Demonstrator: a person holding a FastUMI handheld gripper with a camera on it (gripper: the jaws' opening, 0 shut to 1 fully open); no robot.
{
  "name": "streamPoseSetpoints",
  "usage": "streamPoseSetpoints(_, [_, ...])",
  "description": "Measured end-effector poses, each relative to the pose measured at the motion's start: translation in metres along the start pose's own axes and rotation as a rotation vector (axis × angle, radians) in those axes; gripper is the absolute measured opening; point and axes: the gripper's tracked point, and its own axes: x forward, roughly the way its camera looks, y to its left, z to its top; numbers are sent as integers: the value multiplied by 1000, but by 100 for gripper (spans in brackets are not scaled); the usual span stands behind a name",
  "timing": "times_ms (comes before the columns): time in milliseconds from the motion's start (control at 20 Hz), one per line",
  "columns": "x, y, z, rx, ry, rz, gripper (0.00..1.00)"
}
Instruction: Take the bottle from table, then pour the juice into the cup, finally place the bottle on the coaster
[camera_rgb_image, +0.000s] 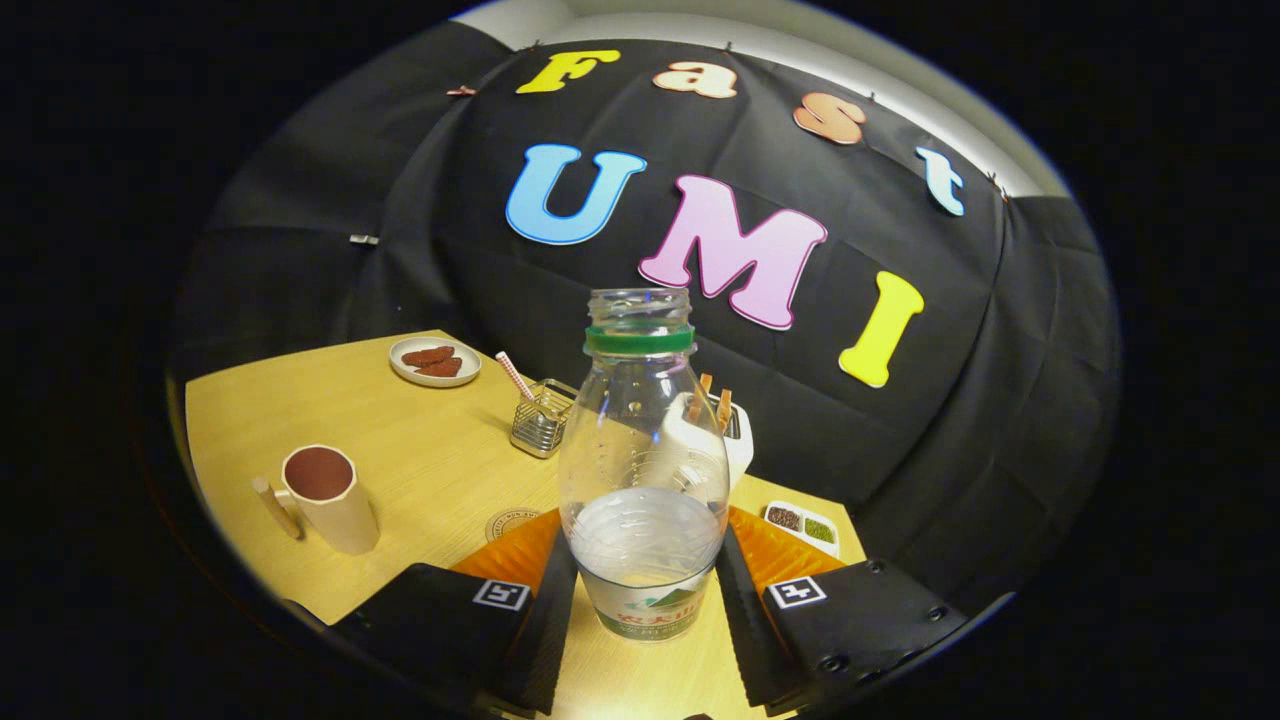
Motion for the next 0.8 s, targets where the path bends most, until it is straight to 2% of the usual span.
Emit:
streamPoseSetpoints(350, [3, 30, 12, -164, 22, -13, 71])
streamPoseSetpoints(800, [10, 75, 8, -451, 4, -18, 71])
